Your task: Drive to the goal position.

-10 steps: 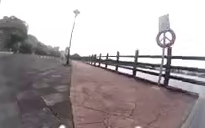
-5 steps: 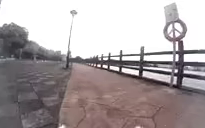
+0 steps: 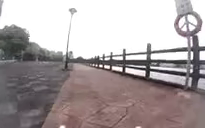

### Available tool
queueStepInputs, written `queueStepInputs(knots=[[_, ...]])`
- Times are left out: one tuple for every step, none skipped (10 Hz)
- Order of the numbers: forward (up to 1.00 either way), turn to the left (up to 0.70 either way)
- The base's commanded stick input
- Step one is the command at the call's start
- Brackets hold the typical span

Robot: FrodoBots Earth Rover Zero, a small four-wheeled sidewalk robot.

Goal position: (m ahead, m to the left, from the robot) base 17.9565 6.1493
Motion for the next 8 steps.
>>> queueStepInputs(knots=[[1.00, 0.38], [1.00, 0.47], [1.00, 0.08], [1.00, 0.07], [1.00, 0.07], [1.00, 0.07], [1.00, 0.07], [1.00, 0.07]])
